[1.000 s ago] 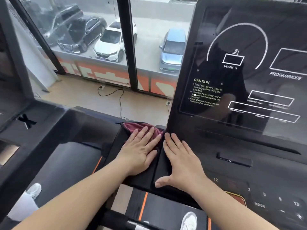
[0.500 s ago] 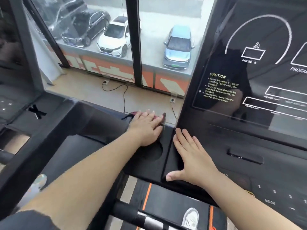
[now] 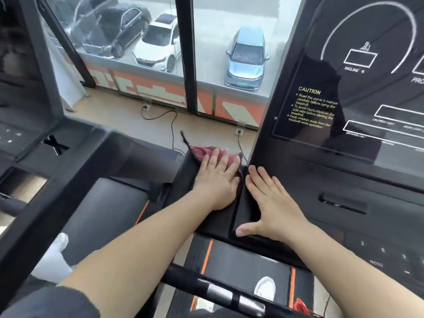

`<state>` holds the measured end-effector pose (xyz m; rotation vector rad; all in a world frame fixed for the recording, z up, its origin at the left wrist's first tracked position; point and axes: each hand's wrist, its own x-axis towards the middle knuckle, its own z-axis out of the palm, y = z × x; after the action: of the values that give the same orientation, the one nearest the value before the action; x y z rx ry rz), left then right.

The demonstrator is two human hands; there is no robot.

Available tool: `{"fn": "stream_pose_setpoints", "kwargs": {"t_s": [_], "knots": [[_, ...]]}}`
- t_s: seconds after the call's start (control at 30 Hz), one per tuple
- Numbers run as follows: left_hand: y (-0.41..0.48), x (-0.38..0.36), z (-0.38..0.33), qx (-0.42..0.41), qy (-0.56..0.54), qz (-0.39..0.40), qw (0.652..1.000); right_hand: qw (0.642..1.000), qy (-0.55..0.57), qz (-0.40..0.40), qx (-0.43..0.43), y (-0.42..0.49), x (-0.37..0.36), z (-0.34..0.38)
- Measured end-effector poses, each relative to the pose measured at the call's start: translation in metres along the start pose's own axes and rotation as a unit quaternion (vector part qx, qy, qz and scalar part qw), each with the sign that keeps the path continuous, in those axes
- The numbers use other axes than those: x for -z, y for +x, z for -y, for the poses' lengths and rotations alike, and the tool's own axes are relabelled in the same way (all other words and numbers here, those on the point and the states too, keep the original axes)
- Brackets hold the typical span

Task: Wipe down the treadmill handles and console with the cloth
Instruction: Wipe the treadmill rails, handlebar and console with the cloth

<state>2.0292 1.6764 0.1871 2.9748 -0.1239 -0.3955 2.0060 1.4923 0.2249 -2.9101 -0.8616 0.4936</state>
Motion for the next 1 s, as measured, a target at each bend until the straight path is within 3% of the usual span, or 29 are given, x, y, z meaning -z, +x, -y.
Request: {"fn": "stream_pose_setpoints", "kwargs": {"t_s": [0.17, 0.27, 0.37, 0.47, 0.57, 0.73, 0.8, 0.9, 0.93, 1.0], "knots": [[-0.037, -0.008, 0.036, -0.135, 0.048, 0.008, 0.99, 1.0, 0.002, -0.001, -0.002, 0.001, -0.001, 0.0], [0.0, 0.012, 0.046, -0.05, 0.038, 0.019, 0.998, 1.0, 0.001, 0.002, -0.002, 0.0, 0.0, 0.0], [0.012, 0.008, 0.007, 0.019, -0.001, -0.007, 1.0, 1.0, -0.004, -0.007, -0.003, -0.001, 0.0, -0.001], [-0.027, -0.013, -0.003, -0.059, -0.003, -0.011, 0.998, 1.0, -0.009, -0.007, 0.001, 0.0, 0.0, -0.001], [-0.031, -0.001, 0.038, -0.139, 0.056, 0.0, 0.989, 1.0, -0.005, -0.007, 0.0, 0.0, 0.0, -0.001], [0.009, 0.021, 0.027, 0.019, 0.032, -0.003, 0.999, 1.0, -0.007, -0.008, 0.002, -0.001, 0.001, -0.002], [-0.012, -0.001, 0.005, -0.034, 0.022, -0.001, 0.999, 1.0, -0.01, -0.009, 0.002, -0.001, 0.001, -0.001], [-0.039, -0.011, 0.029, -0.142, 0.066, -0.005, 0.988, 1.0, -0.009, -0.012, 0.003, -0.001, 0.002, -0.001], [-0.034, -0.005, 0.044, -0.142, 0.081, -0.008, 0.986, 1.0, -0.005, -0.01, 0.002, -0.001, 0.002, -0.001], [-0.018, 0.01, 0.063, -0.067, 0.085, -0.008, 0.994, 1.0, -0.002, -0.007, 0.0, -0.002, 0.003, 0.0]]}}
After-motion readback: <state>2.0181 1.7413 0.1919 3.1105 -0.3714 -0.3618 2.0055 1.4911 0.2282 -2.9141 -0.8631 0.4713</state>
